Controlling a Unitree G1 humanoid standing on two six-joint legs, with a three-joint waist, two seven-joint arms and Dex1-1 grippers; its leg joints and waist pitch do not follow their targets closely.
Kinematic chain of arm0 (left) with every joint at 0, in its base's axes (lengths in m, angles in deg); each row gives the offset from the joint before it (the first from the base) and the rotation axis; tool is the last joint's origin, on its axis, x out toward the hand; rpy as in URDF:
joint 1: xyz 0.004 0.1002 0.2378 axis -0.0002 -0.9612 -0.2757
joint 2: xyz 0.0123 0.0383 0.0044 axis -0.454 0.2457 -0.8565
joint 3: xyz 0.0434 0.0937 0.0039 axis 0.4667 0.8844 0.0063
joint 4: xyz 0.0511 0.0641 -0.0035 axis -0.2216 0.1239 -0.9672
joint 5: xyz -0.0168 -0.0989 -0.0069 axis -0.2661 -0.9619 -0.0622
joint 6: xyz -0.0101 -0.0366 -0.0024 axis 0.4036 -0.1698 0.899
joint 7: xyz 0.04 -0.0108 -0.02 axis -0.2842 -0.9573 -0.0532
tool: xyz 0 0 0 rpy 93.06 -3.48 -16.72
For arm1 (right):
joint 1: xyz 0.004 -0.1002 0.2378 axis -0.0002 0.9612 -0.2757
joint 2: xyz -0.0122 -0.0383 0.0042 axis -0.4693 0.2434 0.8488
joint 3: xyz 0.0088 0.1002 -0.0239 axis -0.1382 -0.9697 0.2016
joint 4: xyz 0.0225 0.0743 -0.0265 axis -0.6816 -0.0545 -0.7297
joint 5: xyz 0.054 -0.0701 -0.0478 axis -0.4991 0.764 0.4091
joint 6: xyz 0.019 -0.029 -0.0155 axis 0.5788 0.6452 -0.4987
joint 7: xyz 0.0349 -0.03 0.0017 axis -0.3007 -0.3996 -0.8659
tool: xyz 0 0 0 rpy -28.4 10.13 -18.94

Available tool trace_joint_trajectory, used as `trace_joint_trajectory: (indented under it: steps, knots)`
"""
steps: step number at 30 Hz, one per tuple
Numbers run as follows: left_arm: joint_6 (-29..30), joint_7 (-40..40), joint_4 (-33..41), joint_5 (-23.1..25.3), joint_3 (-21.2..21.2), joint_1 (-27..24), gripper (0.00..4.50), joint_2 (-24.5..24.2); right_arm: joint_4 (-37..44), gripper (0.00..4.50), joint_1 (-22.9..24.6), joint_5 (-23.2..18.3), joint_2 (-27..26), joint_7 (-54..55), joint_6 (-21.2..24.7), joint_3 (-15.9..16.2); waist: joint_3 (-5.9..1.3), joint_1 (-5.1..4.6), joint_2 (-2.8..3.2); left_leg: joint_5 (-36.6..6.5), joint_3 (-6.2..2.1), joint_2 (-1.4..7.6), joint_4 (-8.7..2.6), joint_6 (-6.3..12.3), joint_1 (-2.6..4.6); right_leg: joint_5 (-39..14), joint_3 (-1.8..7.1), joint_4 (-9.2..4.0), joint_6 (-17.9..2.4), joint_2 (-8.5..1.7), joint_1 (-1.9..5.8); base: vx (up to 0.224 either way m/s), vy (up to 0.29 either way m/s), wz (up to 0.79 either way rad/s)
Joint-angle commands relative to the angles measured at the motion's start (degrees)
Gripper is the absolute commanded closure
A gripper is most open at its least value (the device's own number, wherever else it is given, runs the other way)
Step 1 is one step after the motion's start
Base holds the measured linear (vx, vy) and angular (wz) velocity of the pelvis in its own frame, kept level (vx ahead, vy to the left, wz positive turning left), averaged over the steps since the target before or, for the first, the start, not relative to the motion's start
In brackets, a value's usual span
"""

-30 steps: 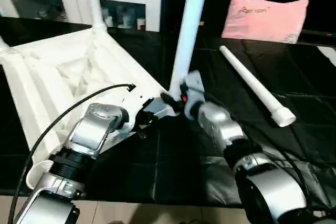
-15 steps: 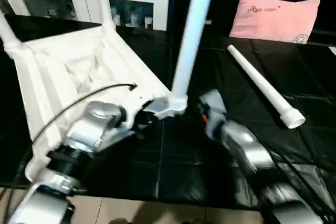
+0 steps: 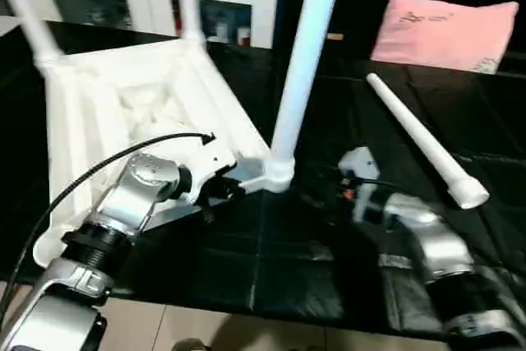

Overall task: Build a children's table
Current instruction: Rotate leg to tighten

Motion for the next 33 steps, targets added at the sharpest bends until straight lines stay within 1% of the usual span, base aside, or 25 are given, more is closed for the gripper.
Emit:
trace_joint_trajectory:
  steps: [1, 2, 3, 5, 8, 10, 12, 14, 16, 17, 19, 20, 21, 25, 26, 28, 31, 33]
  knots:
    - [-5.13, -6.97, 0.01, -0.97, 3.41, 1.16, 4.5, 0.0, 1.5, 0.02, -1.79, -0.29, 1.56, -4.52, 0.37, 1.23, -4.06, -0.23, 0.65, -7.03, 0.06, 1.35, -3.21, 3.19, 0.41, -1.97, 2.92, -3.43, -13.04, -4.15, 3.64, 0.0, 0.0, 0.0]
    - [-5.87, -7.77, -0.27, -0.91, 3.67, 1.28, 4.5, -0.23, 1.4, 0.02, -2.09, -0.1, 1.83, -5.47, 0.43, 1.68, -4.04, -0.2, 0.58, -6.94, 0.07, 1.4, -3.23, 3.25, 0.36, -1.94, 2.9, -3.32, -13.11, -4.23, 3.64, 0.0, 0.0, 0.0]
    - [-7.51, -9.56, -0.74, -0.78, 4.31, 1.49, 4.5, -0.72, 1.04, 0.02, -2.75, 0.64, 2.44, -7.71, -0.05, 2.93, -4.06, -0.11, 0.59, -7.05, 0.07, 1.41, -3.16, 3.26, 0.33, -2.39, 2.83, -3.3, -13.17, -4.28, 3.65, 0.0, 0.0, 0.0]
    - [-7.95, -9.98, -0.86, -0.74, 4.46, 1.54, 4.5, -0.83, 0.96, 0.02, -2.89, 0.82, 2.59, -8.3, -0.26, 3.26, -4.07, 0.15, 0.73, -7.14, 0.14, 1.6, -3.13, 3.15, 0.52, -2.67, 2.86, -3.31, -13.33, -4.38, 3.46, 0.0, 0.0, 0.0]
    - [-9.42, -12.15, -1.37, -0.43, 4.9, 1.94, 4.5, -1.22, 0.01, 0.02, -4.03, 1.4, 2.56, -10.52, -0.76, 4.77, -4.15, 0.7, 0.68, -6.66, 0.19, 1.73, -3.11, 2.9, 0.63, -1.59, 2.81, -3.05, -13.71, -4.33, 3.39, 0.0, 0.0, 0.0]
    - [-10.54, -13.85, -1.51, -0.39, 5.21, 2.24, 4.5, -1.34, -1.07, 0.02, -5.08, 1.83, 2.05, -12.17, -0.73, 5.96, -4.11, 0.67, 0.66, -6.8, 0.14, 1.69, -3.12, 2.74, 0.41, -1.83, 2.71, -2.98, -13.74, -4.35, 3.47, 0.0, 0.0, 0.0]
    - [-10.9, -14.77, -1.24, -0.42, 5.5, 2.28, 4.5, -1.38, -2.12, 0.02, -5.78, 2.55, 1.57, -12.68, -1.47, 6.75, -4.09, 0.67, 0.69, -8.04, 0.09, 1.73, -3.09, 2.16, 0.41, -3.59, 2.77, -3.05, -13.55, -4.56, 3.36, 0.0, 0.0, 0.0]
    - [-11.25, -15.46, -1.01, -0.39, 5.74, 2.26, 4.5, -1.33, -3.29, 0.02, -6.39, 3.15, 1.13, -12.89, -2.46, 7.3, -4.05, 0.65, 0.59, -8.28, 0.12, 1.67, -3.13, 1.82, 0.46, -4.46, 2.8, -3.18, -13.32, -4.57, 3.37, 0.0, 0.0, 0.0]
    - [-11.32, -15.83, -0.59, -0.5, 5.95, 2.14, 4.5, -1.23, -4.16, 0.02, -7.0, 3.18, 0.54, -13.34, -2.65, 7.53, -4.08, 0.79, 0.71, -8.06, 0.1, 1.69, -3.1, 1.68, 0.49, -4.3, 2.85, -3.14, -13.28, -4.58, 3.35, 0.0, 0.0, 0.0]
    - [-11.34, -15.88, -0.55, -0.51, 5.98, 2.13, 4.5, -1.21, -4.26, 0.02, -7.08, 3.14, 0.47, -13.44, -2.62, 7.55, -4.13, 0.7, 0.56, -7.72, 0.08, 1.66, -3.1, 1.71, 0.36, -3.78, 2.8, -3.01, -13.38, -4.54, 3.45, 0.0, 0.0, 0.0]
    - [-11.42, -16.13, -0.42, -0.6, 6.03, 2.03, 4.5, -1.15, -4.51, 0.02, -7.44, 2.56, 0.14, -14.39, -1.95, 7.62, -4.14, 0.69, 0.61, -7.58, 0.05, 1.69, -3.09, 1.82, 0.35, -3.36, 2.76, -2.93, -13.36, -4.49, 3.45, 0.0, 0.0, 0.0]
    - [-11.59, -16.28, -0.58, -0.58, 6.01, 2.05, 4.5, -1.15, -4.5, 0.02, -7.55, 2.18, 0.19, -15.09, -1.48, 7.73, -4.12, 0.68, 0.53, -7.81, 0.09, 1.66, -3.04, 1.97, 0.37, -3.61, 2.75, -2.96, -13.39, -4.46, 3.45, 0.0, 0.0, 0.0]
    - [-11.84, -16.51, -0.85, -0.53, 6.0, 2.09, 4.5, -1.15, -4.46, 0.29, -7.67, 1.67, 0.38, -16.21, -0.83, 7.92, -4.13, 0.69, 0.55, -7.93, 0.11, 1.66, -3.02, 2.05, 0.35, -3.82, 2.77, -3.0, -13.4, -4.48, 3.47, 0.0, 0.0, 0.0]
    - [-12.07, -16.84, -1.11, -0.49, 5.98, 2.15, 4.5, -1.31, -5.04, 0.44, -7.89, 1.46, 0.49, -17.65, -0.36, 7.83, -4.13, 0.75, 0.52, -7.73, 0.09, 1.68, -2.97, 2.11, 0.3, -4.28, 2.76, -2.96, -13.17, -4.53, 3.44, 0.0, 0.0, 0.0]
    - [-12.07, -16.91, -1.15, -0.51, 5.97, 2.15, 4.5, -1.37, -5.22, 0.79, -7.92, 1.3, 0.55, -18.11, -0.09, 7.81, -4.17, 0.78, 0.57, -7.53, 0.08, 1.68, -2.94, 2.1, 0.3, -4.15, 2.77, -2.95, -13.2, -4.54, 3.44, 0.0, 0.0, 0.0]
    - [-12.1, -17.12, -1.26, -0.5, 5.9, 2.12, 4.5, -1.47, -5.53, 0.87, -7.96, 1.06, 0.62, -18.79, 0.25, 7.79, -4.18, 0.73, 0.6, -7.54, 0.07, 1.68, -2.94, 2.1, 0.28, -3.88, 2.73, -2.92, -13.38, -4.48, 3.43, 0.0, 0.0, 0.0]
    - [-12.25, -17.16, -1.39, -0.41, 5.91, 2.02, 4.5, -1.49, -5.7, 1.23, -7.9, 1.09, 0.63, -19.25, 0.3, 7.79, -4.21, 0.8, 0.63, -7.35, 0.07, 1.69, -2.92, 2.1, 0.28, -3.48, 2.72, -2.86, -13.49, -4.46, 3.45, 0.0, 0.0, 0.0]
    - [-12.13, -17.28, -1.35, -0.44, 5.87, 1.93, 4.5, -1.49, -5.8, 1.33, -7.81, 1.11, 0.61, -19.7, 0.66, 7.81, -4.21, 0.83, 0.69, -7.51, 0.07, 1.7, -2.93, 2.04, 0.36, -3.58, 2.7, -2.88, -13.64, -4.49, 3.4, 0.0, 0.0, 0.0]
